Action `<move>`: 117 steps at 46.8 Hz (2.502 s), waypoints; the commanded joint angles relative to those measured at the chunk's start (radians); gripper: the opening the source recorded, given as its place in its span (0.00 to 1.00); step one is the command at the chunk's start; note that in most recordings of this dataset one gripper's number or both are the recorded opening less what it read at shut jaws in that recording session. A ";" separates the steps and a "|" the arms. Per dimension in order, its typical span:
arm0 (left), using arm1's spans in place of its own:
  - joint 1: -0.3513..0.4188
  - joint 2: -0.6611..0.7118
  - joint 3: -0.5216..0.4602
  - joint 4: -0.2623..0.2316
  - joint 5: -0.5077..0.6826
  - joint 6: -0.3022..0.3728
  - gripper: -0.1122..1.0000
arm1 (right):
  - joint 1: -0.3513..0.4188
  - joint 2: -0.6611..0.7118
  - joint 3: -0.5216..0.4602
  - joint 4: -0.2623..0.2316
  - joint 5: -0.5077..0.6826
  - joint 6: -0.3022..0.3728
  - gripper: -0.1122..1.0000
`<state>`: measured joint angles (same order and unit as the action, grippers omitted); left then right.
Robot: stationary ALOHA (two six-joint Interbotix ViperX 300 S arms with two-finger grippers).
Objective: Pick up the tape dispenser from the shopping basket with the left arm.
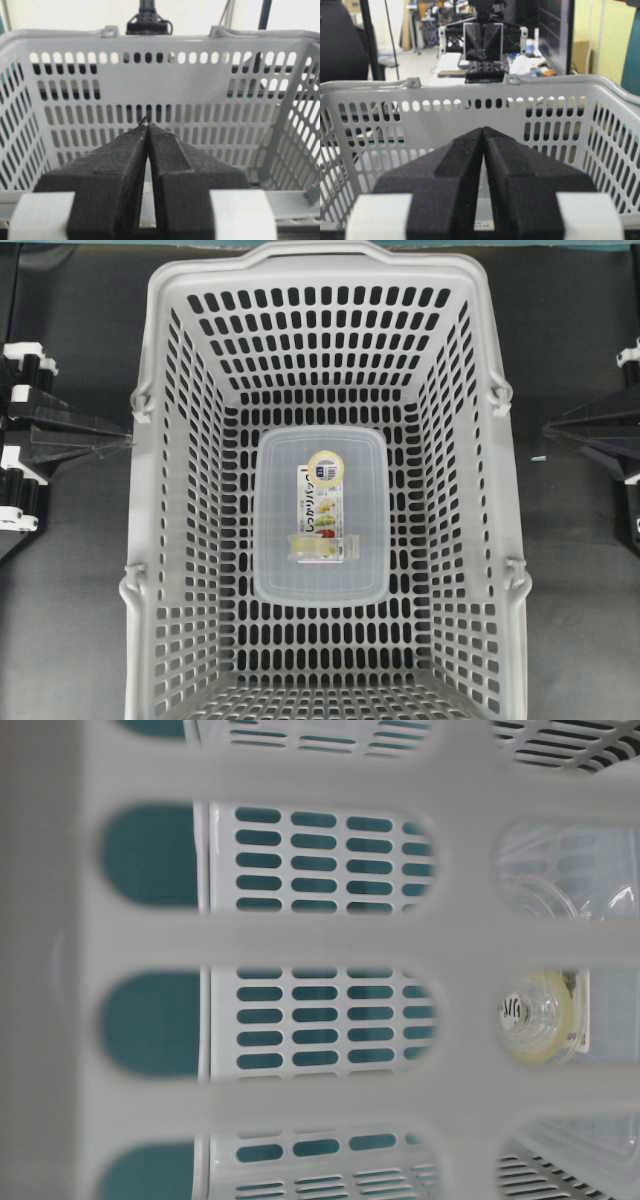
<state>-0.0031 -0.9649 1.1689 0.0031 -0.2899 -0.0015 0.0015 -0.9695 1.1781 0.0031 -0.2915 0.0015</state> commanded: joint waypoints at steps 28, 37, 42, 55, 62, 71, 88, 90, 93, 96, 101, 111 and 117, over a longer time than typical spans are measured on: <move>-0.084 0.403 -0.597 0.040 0.660 -0.064 0.10 | -0.009 -0.044 -0.086 0.008 0.265 0.008 0.10; -0.112 0.554 -0.718 0.040 0.785 -0.066 0.10 | -0.009 -0.044 -0.086 0.008 0.265 0.020 0.12; -0.117 0.617 -0.779 0.040 0.856 -0.075 0.10 | -0.009 -0.046 -0.086 0.008 0.262 0.020 0.27; -0.124 0.747 -0.885 0.040 1.025 -0.069 0.10 | -0.008 -0.046 -0.084 0.008 0.255 0.020 0.76; -0.126 0.779 -0.897 0.041 1.034 -0.069 0.10 | -0.008 -0.046 -0.084 0.008 0.253 0.020 0.73; -0.127 0.831 -0.928 0.041 1.040 -0.077 0.24 | -0.008 -0.046 -0.084 0.008 0.247 0.020 0.73; -0.130 1.019 -0.989 0.040 1.088 -0.169 0.89 | -0.008 -0.046 -0.081 0.008 0.239 0.020 0.73; -0.133 1.034 -0.988 0.040 1.088 -0.176 0.89 | -0.008 -0.044 -0.081 0.008 0.239 0.020 0.73; -0.138 1.058 -0.983 0.040 1.088 -0.181 0.90 | -0.006 -0.044 -0.081 0.008 0.239 0.020 0.73; -0.143 1.075 -0.982 0.041 1.088 -0.186 0.90 | -0.006 -0.046 -0.081 0.008 0.239 0.020 0.73; -0.143 1.095 -0.980 0.040 1.086 -0.192 0.90 | -0.006 -0.046 -0.081 0.008 0.241 0.020 0.73; -0.140 1.092 -0.988 0.041 1.094 -0.176 0.73 | -0.006 -0.046 -0.074 0.008 0.239 0.020 0.73; -0.141 1.065 -1.015 0.041 1.114 -0.166 0.38 | -0.006 -0.046 -0.072 0.008 0.239 0.020 0.73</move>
<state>-0.1442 0.1365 0.1917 0.0399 0.8115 -0.1718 -0.0061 -1.0201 1.1167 0.0077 -0.0414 0.0199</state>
